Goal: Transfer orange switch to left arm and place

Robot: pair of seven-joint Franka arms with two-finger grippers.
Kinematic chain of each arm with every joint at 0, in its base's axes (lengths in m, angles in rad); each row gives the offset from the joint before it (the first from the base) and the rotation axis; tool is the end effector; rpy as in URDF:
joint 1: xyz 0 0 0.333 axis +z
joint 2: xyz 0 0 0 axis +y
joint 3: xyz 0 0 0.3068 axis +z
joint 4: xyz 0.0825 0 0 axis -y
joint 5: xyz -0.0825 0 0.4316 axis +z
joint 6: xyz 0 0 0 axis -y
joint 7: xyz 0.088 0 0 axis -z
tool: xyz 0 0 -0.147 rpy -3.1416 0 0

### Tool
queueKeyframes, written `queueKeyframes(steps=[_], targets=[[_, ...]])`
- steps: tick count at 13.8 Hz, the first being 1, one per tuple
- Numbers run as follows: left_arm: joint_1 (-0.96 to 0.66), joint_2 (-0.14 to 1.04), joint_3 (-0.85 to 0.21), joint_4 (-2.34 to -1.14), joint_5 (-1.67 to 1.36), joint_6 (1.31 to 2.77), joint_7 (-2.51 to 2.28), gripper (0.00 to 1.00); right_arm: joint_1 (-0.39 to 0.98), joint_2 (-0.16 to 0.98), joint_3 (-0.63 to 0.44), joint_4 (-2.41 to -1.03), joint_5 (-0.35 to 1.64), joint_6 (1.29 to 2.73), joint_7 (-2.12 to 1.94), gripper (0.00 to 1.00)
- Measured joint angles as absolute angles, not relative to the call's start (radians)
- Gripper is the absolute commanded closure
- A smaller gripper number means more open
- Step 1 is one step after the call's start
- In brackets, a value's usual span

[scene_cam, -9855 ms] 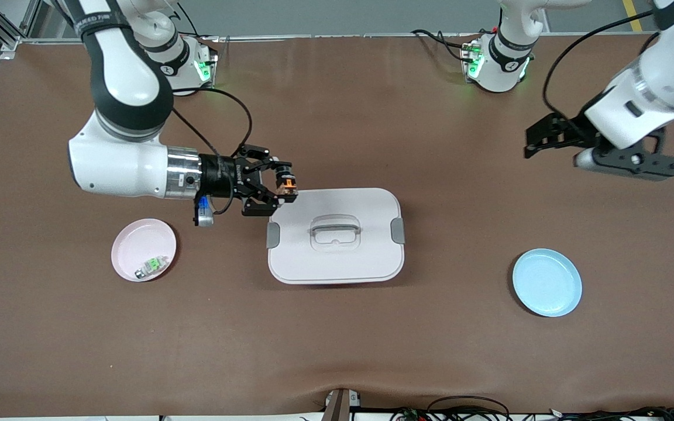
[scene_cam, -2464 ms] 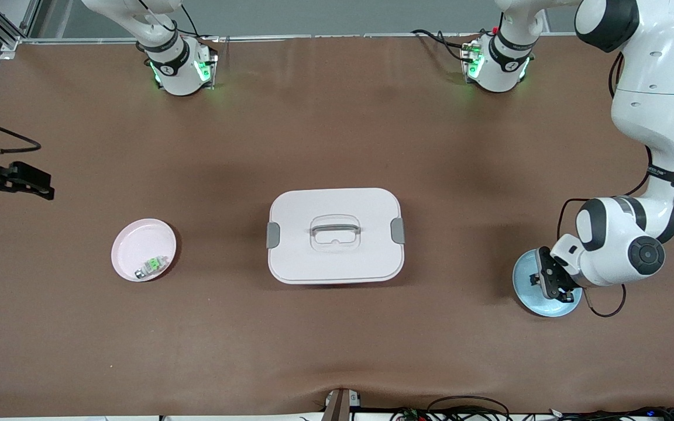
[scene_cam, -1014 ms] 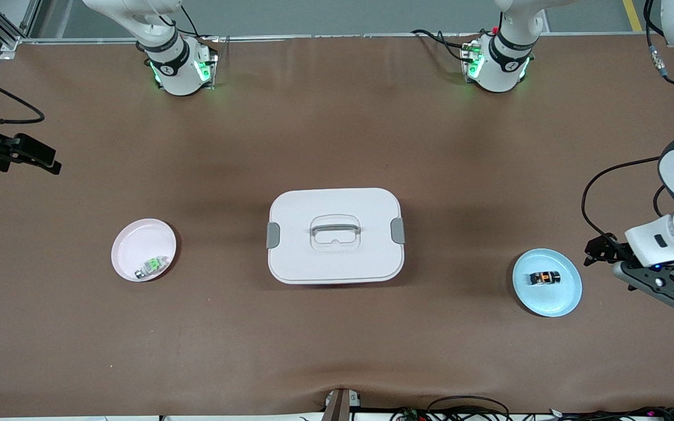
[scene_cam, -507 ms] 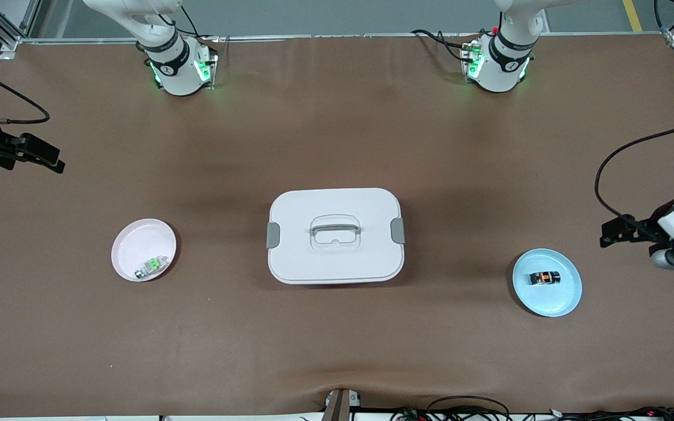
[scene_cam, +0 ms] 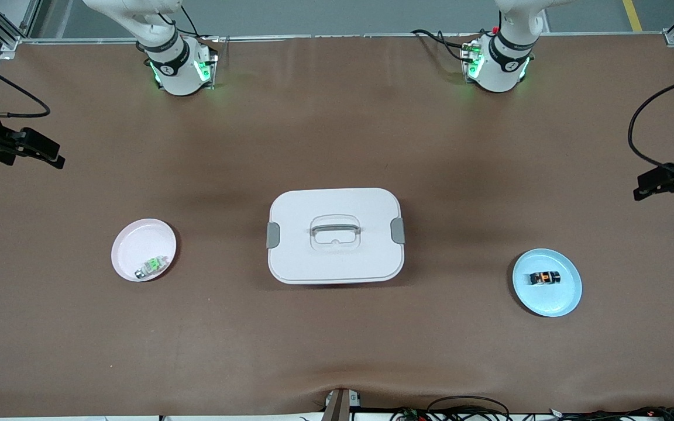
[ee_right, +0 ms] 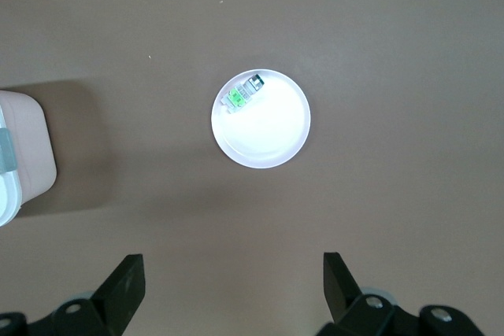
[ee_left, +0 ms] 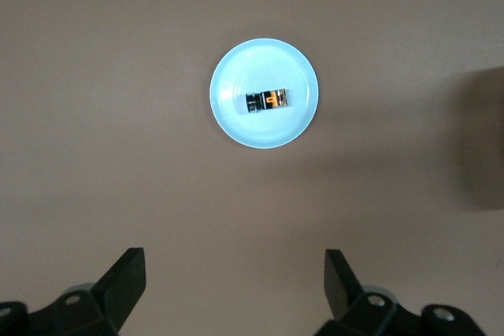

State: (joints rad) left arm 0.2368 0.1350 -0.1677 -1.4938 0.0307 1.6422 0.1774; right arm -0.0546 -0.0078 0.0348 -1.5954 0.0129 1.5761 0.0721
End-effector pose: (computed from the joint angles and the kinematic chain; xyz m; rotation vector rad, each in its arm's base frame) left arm 0.6460 0.0546 0.5386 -3.1269 0.1699 -0.0222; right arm 0.5993 -0.0099 0.5677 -3.1259 0.1440 0.0185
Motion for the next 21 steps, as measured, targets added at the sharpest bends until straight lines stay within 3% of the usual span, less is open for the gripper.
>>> queueKeyframes(steps=[7, 15, 21], targets=[[0.174, 0.084, -0.122, -1.522, 0.031, 1.628, 0.196, 0.0, -0.055, -0.01, 0.035, -1.596, 0.021, 1.6, 0.074, 0.0], [0.057, -0.073, -0.117, -1.625, 0.031, 1.571, -0.052, 0.0, -0.055, -0.021, 0.035, -1.593, 0.023, 1.605, 0.074, 0.0], [0.054, -0.153, -0.17, -1.687, 0.03, 1.569, -0.163, 0.0, -0.055, -0.021, 0.036, -1.593, 0.021, 1.606, 0.074, 0.0]])
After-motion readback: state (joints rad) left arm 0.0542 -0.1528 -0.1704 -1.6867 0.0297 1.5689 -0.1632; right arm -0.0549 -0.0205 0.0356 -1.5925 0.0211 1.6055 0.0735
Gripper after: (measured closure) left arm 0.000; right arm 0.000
